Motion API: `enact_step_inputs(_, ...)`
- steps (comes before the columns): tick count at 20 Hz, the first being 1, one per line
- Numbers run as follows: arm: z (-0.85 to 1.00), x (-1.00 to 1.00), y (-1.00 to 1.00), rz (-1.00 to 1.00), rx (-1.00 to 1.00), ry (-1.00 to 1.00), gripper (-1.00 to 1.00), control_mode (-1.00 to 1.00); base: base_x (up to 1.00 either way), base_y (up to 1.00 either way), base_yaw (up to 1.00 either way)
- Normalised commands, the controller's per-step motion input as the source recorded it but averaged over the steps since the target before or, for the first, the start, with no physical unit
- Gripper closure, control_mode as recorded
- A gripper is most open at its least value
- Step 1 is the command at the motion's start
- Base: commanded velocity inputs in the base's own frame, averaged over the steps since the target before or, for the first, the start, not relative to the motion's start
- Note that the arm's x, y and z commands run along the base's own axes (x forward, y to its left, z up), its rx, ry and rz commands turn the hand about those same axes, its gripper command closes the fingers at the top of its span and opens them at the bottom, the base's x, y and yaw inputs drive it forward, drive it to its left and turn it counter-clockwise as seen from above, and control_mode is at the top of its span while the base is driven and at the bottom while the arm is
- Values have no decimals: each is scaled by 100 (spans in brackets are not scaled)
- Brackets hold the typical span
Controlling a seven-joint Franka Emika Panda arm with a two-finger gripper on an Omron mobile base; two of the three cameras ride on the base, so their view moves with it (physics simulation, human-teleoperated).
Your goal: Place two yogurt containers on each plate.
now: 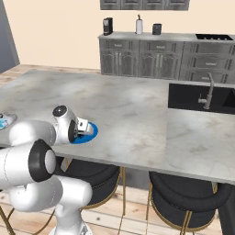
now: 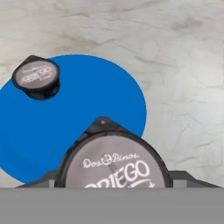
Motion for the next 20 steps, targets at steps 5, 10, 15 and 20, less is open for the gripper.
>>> enact_step_inputs(5,-21,6,8,3,-2,0,100,-100,0,0,0)
enact_step_inputs(10,-13,13,20,1,-5,0,100,-100,0,0,0)
enact_step_inputs(15,-7,10,25,0,-5,1,100,-100,0,0,0)
enact_step_inputs(20,-10,11,4,0,-1,1,100,-100,0,0,0)
